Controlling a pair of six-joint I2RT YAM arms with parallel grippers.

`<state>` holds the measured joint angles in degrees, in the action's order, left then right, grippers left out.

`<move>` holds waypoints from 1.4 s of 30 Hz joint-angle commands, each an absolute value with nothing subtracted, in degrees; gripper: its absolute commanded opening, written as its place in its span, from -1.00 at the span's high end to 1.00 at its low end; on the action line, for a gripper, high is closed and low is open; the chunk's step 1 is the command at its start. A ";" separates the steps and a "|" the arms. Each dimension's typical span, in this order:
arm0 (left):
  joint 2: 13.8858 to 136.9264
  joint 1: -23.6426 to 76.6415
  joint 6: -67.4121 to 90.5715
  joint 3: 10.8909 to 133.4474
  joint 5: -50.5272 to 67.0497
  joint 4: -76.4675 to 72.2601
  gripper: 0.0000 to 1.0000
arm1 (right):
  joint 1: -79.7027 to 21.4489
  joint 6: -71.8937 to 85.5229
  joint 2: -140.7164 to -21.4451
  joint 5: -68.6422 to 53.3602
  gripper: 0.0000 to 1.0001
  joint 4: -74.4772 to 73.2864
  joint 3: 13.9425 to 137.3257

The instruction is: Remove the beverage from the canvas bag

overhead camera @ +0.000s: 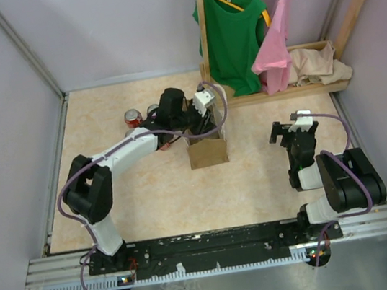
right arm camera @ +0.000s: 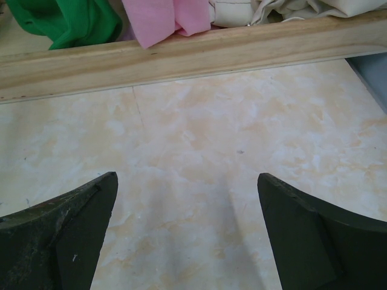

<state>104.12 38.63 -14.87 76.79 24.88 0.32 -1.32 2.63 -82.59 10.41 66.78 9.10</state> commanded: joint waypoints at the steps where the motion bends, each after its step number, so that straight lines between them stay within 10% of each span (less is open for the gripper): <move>1: 98.49 37.83 -15.67 81.90 24.04 -4.72 1.00 | -1.23 2.68 -82.62 10.67 -0.98 69.71 10.24; 26: 83.29 36.31 -17.92 96.63 0.02 7.47 1.00 | -1.23 2.72 -82.62 10.63 -0.98 69.70 10.28; 42: 62.05 35.88 -9.42 76.01 -26.96 14.41 1.00 | -1.21 2.71 -82.62 10.62 -0.98 69.70 10.28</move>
<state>65.60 36.16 -13.87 79.55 -20.23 18.46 -1.32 2.63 -82.59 10.41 66.78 9.10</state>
